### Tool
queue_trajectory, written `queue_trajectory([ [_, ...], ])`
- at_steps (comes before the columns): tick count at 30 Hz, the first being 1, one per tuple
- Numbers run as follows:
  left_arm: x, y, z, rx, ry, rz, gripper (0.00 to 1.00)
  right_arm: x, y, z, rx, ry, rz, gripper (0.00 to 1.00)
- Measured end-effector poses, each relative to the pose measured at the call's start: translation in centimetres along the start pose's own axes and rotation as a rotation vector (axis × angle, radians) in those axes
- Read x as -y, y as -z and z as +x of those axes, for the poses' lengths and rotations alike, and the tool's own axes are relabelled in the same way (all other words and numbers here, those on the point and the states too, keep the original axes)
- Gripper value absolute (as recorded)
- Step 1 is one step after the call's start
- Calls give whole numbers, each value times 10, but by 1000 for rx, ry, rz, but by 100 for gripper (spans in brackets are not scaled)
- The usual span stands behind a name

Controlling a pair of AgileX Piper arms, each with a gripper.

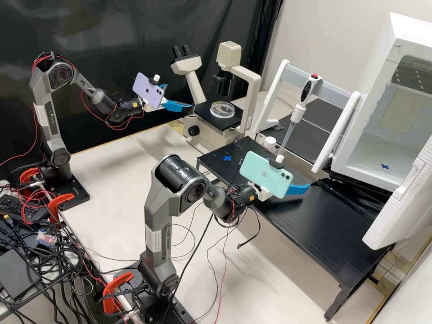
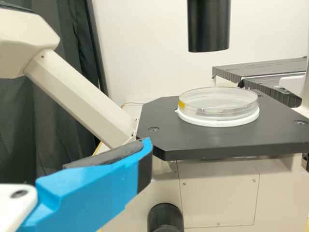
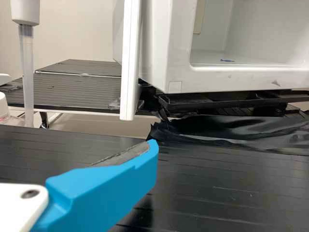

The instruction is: Move the petri dish to the bench

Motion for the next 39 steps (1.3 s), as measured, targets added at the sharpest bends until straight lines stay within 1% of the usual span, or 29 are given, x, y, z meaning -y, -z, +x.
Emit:
queue_trajectory([
  [7, 0, 0, 0, 0, 0, 0, 100, 0, 0, 0, 1, 1, 0, 100],
  [11, 0, 0, 0, 0, 0, 0, 100, 3, 0, -9, 2, 11, 0, 100],
  [13, 0, 0, 0, 0, 0, 0, 100, 3, 4, -16, -11, 13, 0, 100],
  [15, 0, 0, 0, 0, 0, 0, 100, 2, 11, -23, -40, 6, -1, 100],
  [18, 0, 0, 0, 0, 0, 0, 100, 4, 24, -37, -108, -3, 0, 100],
  [21, 0, 0, 0, 0, 0, 0, 100, 9, 47, -52, -207, -7, -19, 100],
  [22, 0, 0, 0, 0, 0, 0, 100, 12, 52, -56, -226, -4, -26, 100],
  [23, 0, 0, 0, 0, 0, 0, 100, 15, 61, -61, -259, 0, -38, 100],
  [24, 0, 0, 0, 0, 0, 0, 100, 17, 66, -63, -275, 3, -45, 100],
  [26, 0, 0, 0, 0, 0, 0, 100, 26, 82, -71, -341, 17, -76, 100],
  [28, 0, 0, 0, 0, 0, 0, 100, 33, 92, -75, -372, 30, -104, 100],
  [30, 0, 0, 0, 0, 0, 0, 100, 40, 105, -78, -400, 45, -118, 100],
  [31, 0, 0, 0, 0, 0, 0, 100, 44, 112, -79, -416, 56, -130, 100],
  [33, 0, 0, 0, 0, 0, 0, 100, 48, 125, -79, -438, 52, -132, 100],
  [37, 0, 0, 0, 0, 0, 0, 100, 61, 150, -78, -492, 66, -168, 100],
  [38, 0, 0, 0, 0, 0, 0, 100, 62, 153, -78, -499, 68, -171, 100],
  [39, 0, 0, 0, 0, 0, 0, 100, 67, 159, -77, -506, 78, -181, 100],
])
